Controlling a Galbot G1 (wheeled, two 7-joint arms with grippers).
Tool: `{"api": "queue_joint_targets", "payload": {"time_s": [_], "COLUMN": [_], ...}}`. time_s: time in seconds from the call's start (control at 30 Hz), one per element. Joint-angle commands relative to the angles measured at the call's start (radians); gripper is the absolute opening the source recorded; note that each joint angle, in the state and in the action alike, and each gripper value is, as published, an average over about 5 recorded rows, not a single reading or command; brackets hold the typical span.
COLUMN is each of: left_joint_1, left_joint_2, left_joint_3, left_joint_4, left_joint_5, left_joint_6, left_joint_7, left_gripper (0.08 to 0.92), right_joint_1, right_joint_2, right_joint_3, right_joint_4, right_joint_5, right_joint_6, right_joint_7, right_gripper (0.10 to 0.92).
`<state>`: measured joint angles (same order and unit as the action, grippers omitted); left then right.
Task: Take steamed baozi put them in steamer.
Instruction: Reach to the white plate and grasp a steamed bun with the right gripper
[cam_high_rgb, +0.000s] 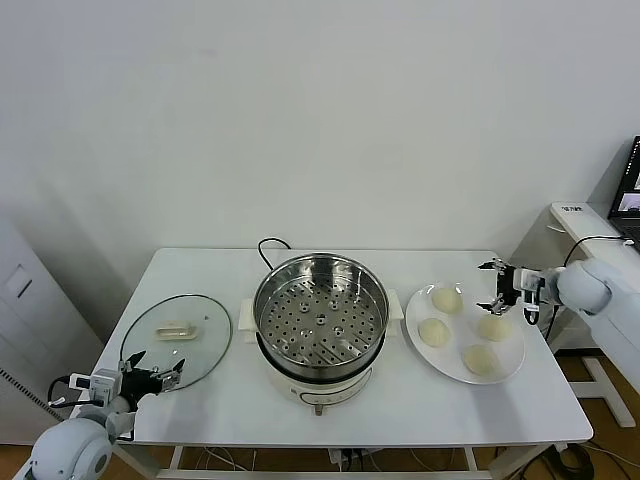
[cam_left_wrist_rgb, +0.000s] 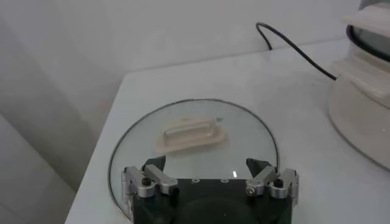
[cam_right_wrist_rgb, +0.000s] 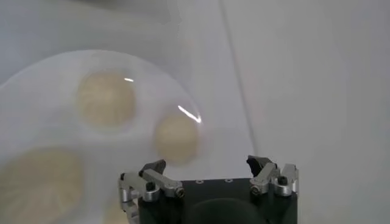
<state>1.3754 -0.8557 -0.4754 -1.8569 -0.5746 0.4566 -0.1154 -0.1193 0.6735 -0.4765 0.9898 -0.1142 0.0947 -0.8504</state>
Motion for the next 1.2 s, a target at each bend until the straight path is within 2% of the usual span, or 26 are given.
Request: {"api": "queue_joint_targets", "payload": {"time_s": [0.03, 0.4, 0.77, 1.0, 1.2], "left_joint_1": [-0.003, 0.000, 0.003, 0.008, 0.015], "left_joint_2": [0.001, 0.002, 0.001, 0.002, 0.003], "left_joint_3": [0.002, 0.003, 0.005, 0.006, 0.004], "left_joint_4": [-0.002, -0.005, -0.006, -0.009, -0.018], "left_joint_5": [0.001, 0.001, 0.004, 0.022, 0.024], "left_joint_6": [0.001, 0.002, 0.000, -0.004, -0.006], "left_joint_7": [0.000, 0.001, 0.003, 0.004, 0.004], "left_gripper": [0.823, 0.823, 0.823, 0.823, 0.823], "right_joint_1": [0.258, 0.214, 0.150, 0.127, 0.123], "right_joint_2": [0.118, 0.280, 0.342, 0.359, 0.369], "right_joint_3": [-0.275, -0.211, -0.110, -0.078, -0.057], "right_joint_4": [-0.214, -0.396, -0.471, -0.483, -0.494], "right_joint_5": [0.009, -0.158, -0.237, -0.238, -0.238], "right_joint_6": [0.051, 0.101, 0.112, 0.101, 0.089], "right_joint_7": [-0.139, -0.110, -0.075, -0.072, -0.074], "right_gripper": [0.823, 0.823, 0.807, 0.699, 0.538]}}
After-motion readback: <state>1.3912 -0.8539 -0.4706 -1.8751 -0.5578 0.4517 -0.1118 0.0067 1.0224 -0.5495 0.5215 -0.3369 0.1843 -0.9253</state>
